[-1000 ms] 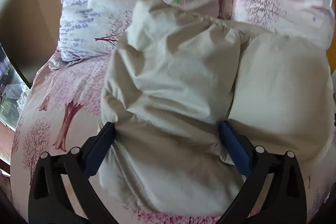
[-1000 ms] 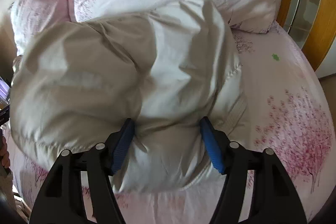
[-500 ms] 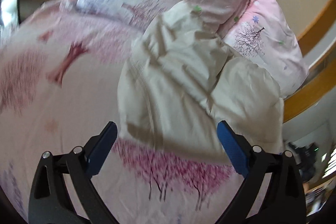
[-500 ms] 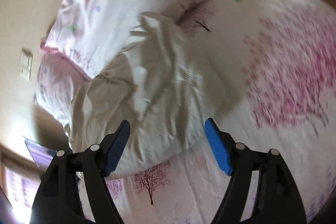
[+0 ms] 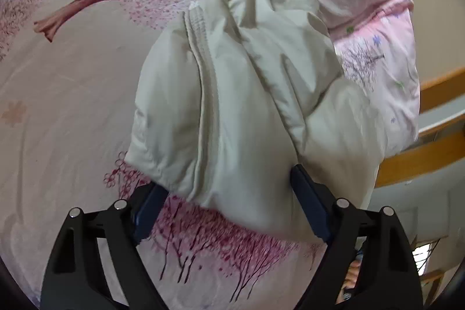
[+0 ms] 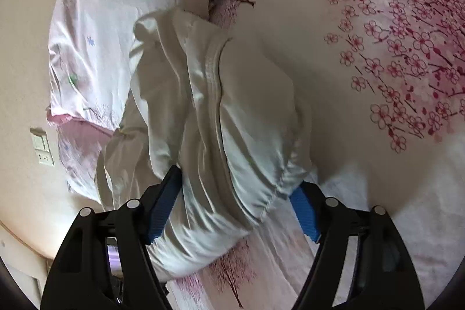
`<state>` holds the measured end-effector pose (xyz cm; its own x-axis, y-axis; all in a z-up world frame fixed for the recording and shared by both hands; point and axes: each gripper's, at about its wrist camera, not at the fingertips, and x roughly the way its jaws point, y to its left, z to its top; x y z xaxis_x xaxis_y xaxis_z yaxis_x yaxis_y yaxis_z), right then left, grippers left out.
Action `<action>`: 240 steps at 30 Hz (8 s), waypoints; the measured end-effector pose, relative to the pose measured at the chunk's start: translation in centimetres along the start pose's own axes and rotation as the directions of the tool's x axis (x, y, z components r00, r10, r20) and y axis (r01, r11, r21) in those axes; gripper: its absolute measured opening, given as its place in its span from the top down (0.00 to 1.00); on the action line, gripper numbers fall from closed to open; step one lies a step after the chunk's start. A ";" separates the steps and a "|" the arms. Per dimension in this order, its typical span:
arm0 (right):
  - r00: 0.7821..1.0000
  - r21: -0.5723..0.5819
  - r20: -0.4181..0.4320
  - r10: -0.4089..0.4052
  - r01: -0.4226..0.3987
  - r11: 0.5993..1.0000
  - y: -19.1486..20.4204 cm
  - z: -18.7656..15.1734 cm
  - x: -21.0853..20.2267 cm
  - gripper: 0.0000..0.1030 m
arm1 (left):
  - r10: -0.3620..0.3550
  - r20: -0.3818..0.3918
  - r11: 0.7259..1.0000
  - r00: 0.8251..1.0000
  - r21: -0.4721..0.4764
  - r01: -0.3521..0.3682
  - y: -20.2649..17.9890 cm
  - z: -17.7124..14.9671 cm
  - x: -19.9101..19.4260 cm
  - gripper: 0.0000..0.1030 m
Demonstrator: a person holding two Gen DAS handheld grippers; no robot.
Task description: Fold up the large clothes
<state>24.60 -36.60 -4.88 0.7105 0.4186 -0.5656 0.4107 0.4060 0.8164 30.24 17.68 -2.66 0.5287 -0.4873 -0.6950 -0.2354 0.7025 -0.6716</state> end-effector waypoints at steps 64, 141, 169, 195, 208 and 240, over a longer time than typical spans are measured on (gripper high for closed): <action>0.913 -0.848 0.249 -0.323 0.366 0.383 18.9 -17.2 3.6 0.43 | 0.396 0.331 0.665 0.857 0.539 -0.516 -9.8 -4.9 -5.4 0.08; 0.835 -0.802 0.291 -0.466 0.479 0.357 14.9 -16.4 7.1 0.01 | 0.057 -0.091 0.980 0.994 0.194 -0.039 -0.9 -1.0 -3.6 0.68; 0.857 -0.785 0.370 -0.358 0.495 0.373 15.4 -14.5 2.8 0.18 | -0.113 0.072 0.931 0.991 0.356 0.080 -15.9 -2.4 -8.9 0.77; 0.853 -0.799 0.351 -0.387 0.488 0.351 13.6 -11.7 4.5 0.12 | -0.066 0.141 0.850 0.988 0.527 -0.019 -24.0 -8.6 -7.3 0.70; 0.838 -0.574 0.436 -0.328 0.540 0.616 7.8 -1.7 -8.1 0.03 | -0.072 0.140 0.756 0.987 0.654 -0.038 -29.8 -15.0 -2.6 0.61; 0.929 -0.590 -0.370 0.019 -0.251 0.768 9.8 4.6 -9.2 0.03 | -0.056 0.364 0.000 0.930 0.931 -0.364 -35.4 -35.7 11.5 0.20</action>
<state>24.75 -40.23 8.81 0.4561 0.6975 -0.5527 -0.2000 0.6855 0.7001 15.56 -31.28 3.97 0.8015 -0.3038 -0.5150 0.5667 0.6608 0.4921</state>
